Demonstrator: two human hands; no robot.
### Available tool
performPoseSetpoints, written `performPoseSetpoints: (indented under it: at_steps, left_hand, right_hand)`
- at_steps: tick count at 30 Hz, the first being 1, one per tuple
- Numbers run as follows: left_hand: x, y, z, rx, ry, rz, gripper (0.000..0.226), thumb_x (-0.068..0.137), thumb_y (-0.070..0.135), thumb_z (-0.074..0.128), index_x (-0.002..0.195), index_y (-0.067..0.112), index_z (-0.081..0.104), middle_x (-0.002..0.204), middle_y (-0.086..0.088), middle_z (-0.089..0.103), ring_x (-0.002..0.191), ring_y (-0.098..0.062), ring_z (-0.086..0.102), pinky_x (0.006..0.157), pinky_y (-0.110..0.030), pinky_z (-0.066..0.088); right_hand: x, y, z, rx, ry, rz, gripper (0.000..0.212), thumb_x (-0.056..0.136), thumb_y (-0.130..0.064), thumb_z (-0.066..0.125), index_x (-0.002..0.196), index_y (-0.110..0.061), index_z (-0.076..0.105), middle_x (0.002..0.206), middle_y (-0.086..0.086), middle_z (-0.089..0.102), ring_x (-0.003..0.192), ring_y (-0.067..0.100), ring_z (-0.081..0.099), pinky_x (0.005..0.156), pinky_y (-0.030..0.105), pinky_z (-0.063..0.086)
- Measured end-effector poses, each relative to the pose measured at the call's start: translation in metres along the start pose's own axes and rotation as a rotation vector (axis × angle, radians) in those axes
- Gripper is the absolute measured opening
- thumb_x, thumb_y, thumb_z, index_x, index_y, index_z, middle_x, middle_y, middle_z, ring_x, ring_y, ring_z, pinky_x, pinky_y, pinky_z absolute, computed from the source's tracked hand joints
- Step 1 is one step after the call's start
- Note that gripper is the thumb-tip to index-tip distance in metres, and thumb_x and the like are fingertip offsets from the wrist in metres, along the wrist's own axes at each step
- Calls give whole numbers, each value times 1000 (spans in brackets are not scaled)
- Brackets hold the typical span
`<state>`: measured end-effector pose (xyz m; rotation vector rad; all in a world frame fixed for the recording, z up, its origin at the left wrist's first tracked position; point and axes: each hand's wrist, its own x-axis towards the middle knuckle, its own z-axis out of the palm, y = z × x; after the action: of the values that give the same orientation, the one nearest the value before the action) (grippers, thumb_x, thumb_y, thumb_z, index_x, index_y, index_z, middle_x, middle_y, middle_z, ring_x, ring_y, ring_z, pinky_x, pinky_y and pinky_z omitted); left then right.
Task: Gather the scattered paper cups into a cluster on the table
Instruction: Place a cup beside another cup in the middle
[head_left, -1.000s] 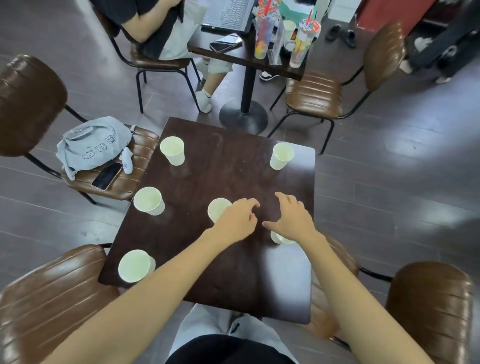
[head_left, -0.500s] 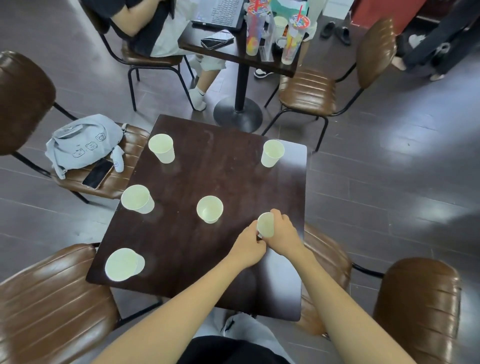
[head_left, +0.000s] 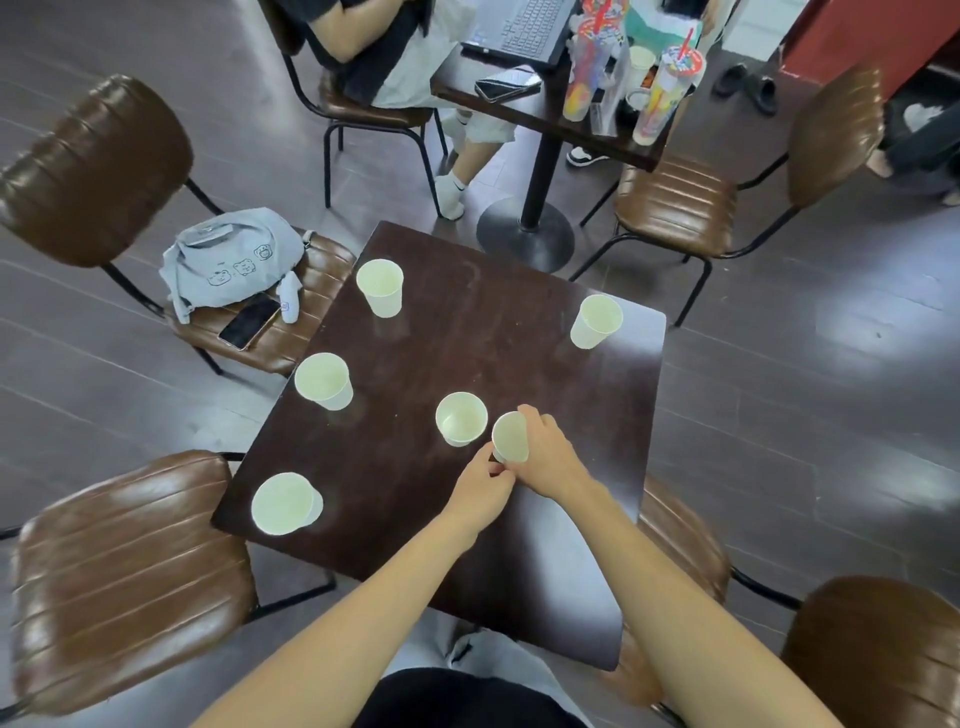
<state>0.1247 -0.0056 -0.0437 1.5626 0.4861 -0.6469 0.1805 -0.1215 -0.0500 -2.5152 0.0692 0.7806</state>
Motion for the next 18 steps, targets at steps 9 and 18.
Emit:
performPoseSetpoints:
  at_steps: [9, 18]
  left_hand:
    - [2, -7, -8, 47, 1, -24, 54, 92, 8, 45, 143, 24, 46, 91, 7, 64, 89, -7, 59, 73, -16, 42]
    - [-4, -10, -18, 101, 32, -9, 52, 93, 18, 49, 144, 26, 45, 95, 14, 63, 86, 0, 57, 64, -10, 39]
  right_hand:
    - [4, -8, 2, 1, 3, -7, 60, 81, -31, 70, 131, -21, 41, 123, 11, 53, 110, 38, 58, 86, 42, 52]
    - [-2, -2, -1, -90, -23, -1, 99, 80, -31, 77, 157, -24, 16, 144, 11, 40, 120, 39, 59, 84, 40, 49]
